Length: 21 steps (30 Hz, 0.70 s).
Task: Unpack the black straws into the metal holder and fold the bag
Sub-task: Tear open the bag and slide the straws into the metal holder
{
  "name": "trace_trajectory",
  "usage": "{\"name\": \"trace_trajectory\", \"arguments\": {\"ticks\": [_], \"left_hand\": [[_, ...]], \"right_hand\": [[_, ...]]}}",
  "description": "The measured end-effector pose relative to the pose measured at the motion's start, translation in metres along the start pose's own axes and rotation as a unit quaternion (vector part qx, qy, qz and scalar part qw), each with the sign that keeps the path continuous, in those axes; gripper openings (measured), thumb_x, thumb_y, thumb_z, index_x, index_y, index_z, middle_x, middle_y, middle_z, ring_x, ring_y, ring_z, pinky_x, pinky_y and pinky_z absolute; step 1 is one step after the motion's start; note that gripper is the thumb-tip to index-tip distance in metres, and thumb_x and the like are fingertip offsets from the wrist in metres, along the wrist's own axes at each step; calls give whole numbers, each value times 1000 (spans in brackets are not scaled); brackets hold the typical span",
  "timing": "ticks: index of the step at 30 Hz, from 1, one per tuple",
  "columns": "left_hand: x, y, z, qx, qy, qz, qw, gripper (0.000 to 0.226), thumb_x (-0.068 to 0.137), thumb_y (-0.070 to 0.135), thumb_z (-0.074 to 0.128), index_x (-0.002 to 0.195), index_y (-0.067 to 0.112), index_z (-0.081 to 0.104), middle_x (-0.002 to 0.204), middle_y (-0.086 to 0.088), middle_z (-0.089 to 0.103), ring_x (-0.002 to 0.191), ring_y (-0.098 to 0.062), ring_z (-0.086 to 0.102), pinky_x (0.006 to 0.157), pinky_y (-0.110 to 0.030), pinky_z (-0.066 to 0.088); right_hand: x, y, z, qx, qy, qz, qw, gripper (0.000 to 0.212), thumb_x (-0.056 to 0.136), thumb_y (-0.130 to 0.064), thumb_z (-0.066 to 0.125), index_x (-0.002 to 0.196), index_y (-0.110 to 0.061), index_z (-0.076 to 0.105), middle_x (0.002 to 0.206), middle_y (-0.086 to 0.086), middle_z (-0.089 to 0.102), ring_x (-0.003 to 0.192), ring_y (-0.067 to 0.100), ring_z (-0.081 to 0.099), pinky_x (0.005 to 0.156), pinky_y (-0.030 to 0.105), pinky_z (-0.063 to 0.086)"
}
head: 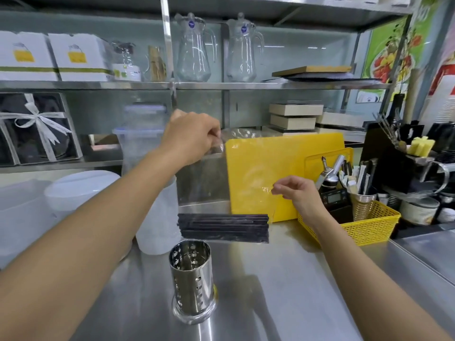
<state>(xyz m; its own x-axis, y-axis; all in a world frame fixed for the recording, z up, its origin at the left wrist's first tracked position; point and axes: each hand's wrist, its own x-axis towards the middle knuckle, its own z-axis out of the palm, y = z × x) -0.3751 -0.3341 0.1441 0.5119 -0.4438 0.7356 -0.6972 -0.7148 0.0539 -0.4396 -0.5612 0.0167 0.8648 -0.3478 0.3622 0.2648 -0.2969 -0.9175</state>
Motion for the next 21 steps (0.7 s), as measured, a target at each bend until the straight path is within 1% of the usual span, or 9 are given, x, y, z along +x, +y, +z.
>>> {"name": "trace_trajectory", "arguments": {"ticks": [2, 3, 5, 9, 13, 15, 16, 18, 21], "left_hand": [[1, -1, -1, 7, -10, -4, 1000, 16, 83, 14, 55, 80, 23, 68, 75, 7, 66, 84, -23, 53, 84, -31, 25], [2, -2, -2, 9, -6, -6, 1000, 16, 83, 14, 55, 79, 23, 68, 76, 5, 67, 84, -23, 52, 85, -31, 25], [4, -4, -3, 16, -8, -4, 1000, 13, 83, 16, 56, 78, 22, 67, 78, 3, 68, 84, -22, 52, 86, -32, 25], [3, -8, -4, 19, -16, -6, 1000, 12, 82, 18, 57, 78, 23, 66, 81, 3, 70, 83, -21, 54, 88, -33, 28], [1, -9, -5, 6, -43, -5, 999, 10, 83, 18, 59, 78, 23, 66, 77, 6, 68, 79, -19, 55, 89, -33, 32], [1, -10, -4, 0, -34, -6, 999, 7, 83, 21, 61, 80, 23, 66, 76, 5, 66, 77, -19, 50, 86, -32, 30], [2, -10, -4, 0, -34, -3, 999, 6, 83, 23, 62, 80, 23, 66, 78, 5, 66, 79, -20, 51, 87, -33, 30], [2, -10, 0, 3, -44, 4, 999, 5, 83, 26, 62, 80, 26, 65, 79, 6, 66, 86, -21, 55, 92, -36, 30], [2, -10, 3, 5, -41, 5, 999, 6, 84, 28, 61, 79, 26, 62, 77, 9, 62, 88, -18, 52, 100, -38, 23]], "right_hand": [[-1, 1, 6, -26, -37, 3, 999, 14, 84, -5, 62, 74, -14, 62, 69, 2, 67, 63, 6, 63, 61, 18, 44], [-1, 4, 9, -26, -47, 4, 999, 16, 84, -4, 61, 73, -14, 61, 67, 1, 67, 59, 3, 63, 58, 15, 45], [-1, 7, 14, -16, -43, 4, 999, 17, 85, -1, 60, 72, -13, 60, 65, 2, 66, 54, -2, 62, 53, 9, 43], [0, 10, 20, -3, -25, 4, 1000, 17, 85, -3, 60, 72, -14, 59, 69, 5, 66, 55, -3, 62, 53, 10, 43], [-1, 11, 25, -8, -35, 7, 999, 13, 86, -4, 60, 75, -12, 59, 69, 5, 66, 57, -2, 63, 60, 22, 43], [-2, 12, 27, 8, -45, 5, 999, 7, 84, -7, 63, 79, -12, 61, 73, 6, 68, 65, 4, 65, 65, 26, 45], [-2, 13, 27, 23, -49, 7, 999, 4, 82, -11, 66, 82, -13, 63, 77, 5, 70, 72, 8, 67, 68, 28, 48], [-3, 13, 29, 66, -55, 18, 996, 10, 78, -16, 70, 88, -15, 66, 82, 4, 73, 81, 15, 69, 75, 31, 52], [-1, 13, 35, 178, -21, 41, 983, 3, 79, -13, 68, 82, -14, 68, 75, 1, 75, 80, 19, 71, 73, 32, 53]]}}
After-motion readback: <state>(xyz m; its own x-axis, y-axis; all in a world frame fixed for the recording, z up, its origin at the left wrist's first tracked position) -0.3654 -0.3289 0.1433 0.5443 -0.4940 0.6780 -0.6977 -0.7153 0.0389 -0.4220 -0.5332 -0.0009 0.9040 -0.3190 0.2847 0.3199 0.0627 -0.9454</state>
